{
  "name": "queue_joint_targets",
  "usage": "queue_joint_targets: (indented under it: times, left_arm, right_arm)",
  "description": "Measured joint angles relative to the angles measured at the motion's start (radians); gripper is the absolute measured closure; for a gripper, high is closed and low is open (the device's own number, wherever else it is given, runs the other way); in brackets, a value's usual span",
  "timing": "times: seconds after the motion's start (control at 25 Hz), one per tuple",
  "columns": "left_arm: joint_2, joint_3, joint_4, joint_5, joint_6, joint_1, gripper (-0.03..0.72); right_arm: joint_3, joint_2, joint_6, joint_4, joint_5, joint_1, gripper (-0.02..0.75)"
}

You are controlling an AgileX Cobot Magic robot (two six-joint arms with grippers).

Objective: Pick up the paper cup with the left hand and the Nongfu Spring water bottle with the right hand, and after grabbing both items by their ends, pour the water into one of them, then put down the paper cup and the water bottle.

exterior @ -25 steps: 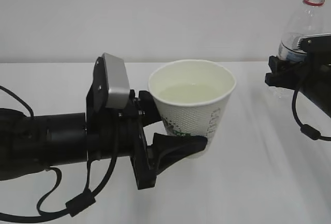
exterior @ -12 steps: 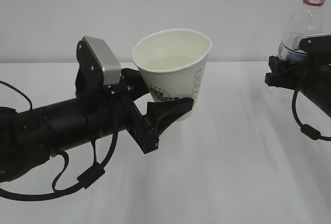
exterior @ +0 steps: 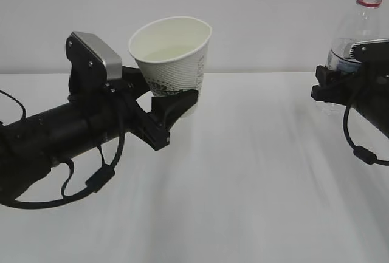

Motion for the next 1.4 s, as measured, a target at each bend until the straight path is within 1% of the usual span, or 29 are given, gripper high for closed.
queue_joint_targets:
  times: [0.52,0.68,1.28,1.4]
  left_arm:
    - [0.001,0.000,-0.007,0.004,0.002,0.243,0.196]
    - [0.001,0.000,-0.010,0.004,0.002,0.306,0.196]
    - [0.001,0.000,-0.070,0.004,0.002,0.457,0.197]
    - [0.001,0.000,-0.105,0.004,0.002,0.478,0.197]
  right_arm:
    - [0.000,0.000,0.000,0.000,0.000,0.000,0.253]
    - [0.000,0.000,0.000,0.000,0.000,0.000,0.253]
    - [0.000,0.000,0.000,0.000,0.000,0.000,0.253]
    - [0.000,0.000,0.000,0.000,0.000,0.000,0.253]
